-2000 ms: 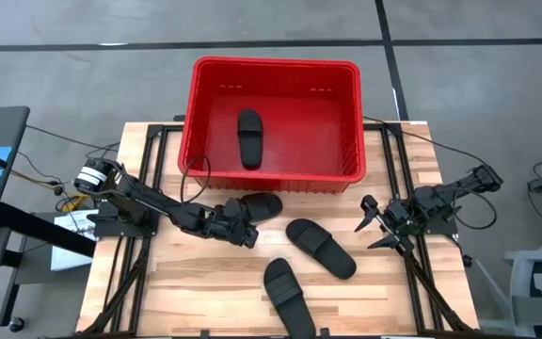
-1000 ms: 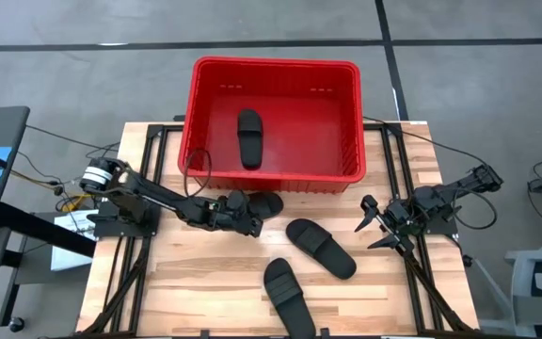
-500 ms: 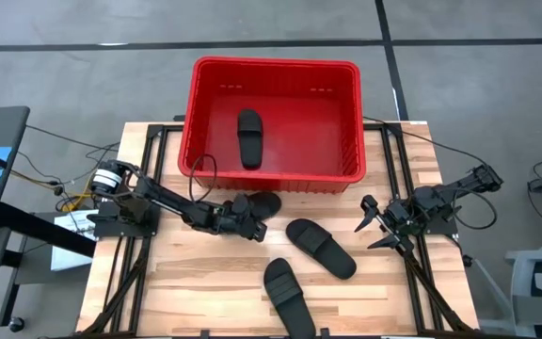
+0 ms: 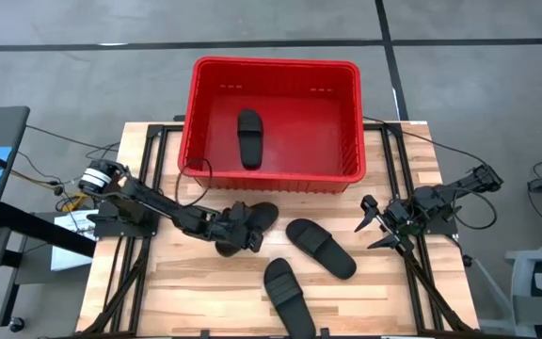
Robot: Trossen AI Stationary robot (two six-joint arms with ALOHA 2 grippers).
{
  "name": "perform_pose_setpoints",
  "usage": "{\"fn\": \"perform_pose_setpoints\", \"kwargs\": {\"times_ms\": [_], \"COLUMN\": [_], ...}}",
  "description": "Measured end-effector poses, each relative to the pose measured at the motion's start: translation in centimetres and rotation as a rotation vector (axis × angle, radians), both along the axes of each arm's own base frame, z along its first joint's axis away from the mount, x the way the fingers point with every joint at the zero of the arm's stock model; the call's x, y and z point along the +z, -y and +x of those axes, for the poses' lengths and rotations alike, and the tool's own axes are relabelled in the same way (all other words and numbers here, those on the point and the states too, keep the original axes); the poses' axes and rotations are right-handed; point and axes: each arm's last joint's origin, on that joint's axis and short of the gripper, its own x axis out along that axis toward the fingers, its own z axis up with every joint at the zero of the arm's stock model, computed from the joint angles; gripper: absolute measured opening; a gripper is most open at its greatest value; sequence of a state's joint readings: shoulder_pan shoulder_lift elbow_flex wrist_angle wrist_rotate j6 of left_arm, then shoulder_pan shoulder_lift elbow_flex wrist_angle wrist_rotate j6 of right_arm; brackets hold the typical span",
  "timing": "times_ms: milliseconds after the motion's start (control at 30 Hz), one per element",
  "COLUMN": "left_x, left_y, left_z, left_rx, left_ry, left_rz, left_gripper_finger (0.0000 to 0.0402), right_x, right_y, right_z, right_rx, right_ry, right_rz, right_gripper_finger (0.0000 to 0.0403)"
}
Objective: Pick and place slides into bin
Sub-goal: Put the top slipper into the organizer bin
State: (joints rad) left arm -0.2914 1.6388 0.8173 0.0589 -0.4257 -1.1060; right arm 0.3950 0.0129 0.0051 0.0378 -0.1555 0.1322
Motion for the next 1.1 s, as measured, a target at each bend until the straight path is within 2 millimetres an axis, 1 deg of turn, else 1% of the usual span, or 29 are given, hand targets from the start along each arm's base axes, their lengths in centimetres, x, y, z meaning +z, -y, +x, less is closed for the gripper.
{"fn": "perform_pose_setpoints", "kwargs": {"times_ms": [100, 233, 400, 600, 733, 967, 1100], "left_x": [1.9, 4.8, 8.4, 11.6, 12.5, 12.7, 13.1], "left_y": [0.5, 0.6, 0.1, -0.4, -0.6, -0.6, -0.7], "left_z": [-0.4, -1.3, -2.6, -4.1, -4.6, -4.7, -4.6], "left_rx": [0.005, 0.024, 0.044, 0.048, 0.060, 0.089, 0.096], "left_ry": [0.085, 0.197, 0.339, 0.475, 0.515, 0.521, 0.559], "left_rz": [-0.013, -0.021, -0.020, -0.013, 0.014, 0.039, 0.045], "left_gripper_finger": [0.0002, 0.0002, 0.0001, 0.0001, 0.0001, 0.0001, 0.0001], "right_x": [0.0, 0.0, 0.0, 0.0, 0.0, 0.0, 0.0], "right_y": [0.0, 0.0, 0.0, 0.0, 0.0, 0.0, 0.0], "right_z": [0.0, 0.0, 0.0, 0.0, 0.0, 0.0, 0.0], "right_rx": [0.000, 0.000, 0.000, 0.000, 0.000, 0.000, 0.000], "right_ry": [0.000, 0.000, 0.000, 0.000, 0.000, 0.000, 0.000], "right_rz": [0.000, 0.000, 0.000, 0.000, 0.000, 0.000, 0.000], "right_gripper_finger": [0.0260, 0.0260, 0.0260, 0.0260, 0.0260, 0.0260, 0.0260]}}
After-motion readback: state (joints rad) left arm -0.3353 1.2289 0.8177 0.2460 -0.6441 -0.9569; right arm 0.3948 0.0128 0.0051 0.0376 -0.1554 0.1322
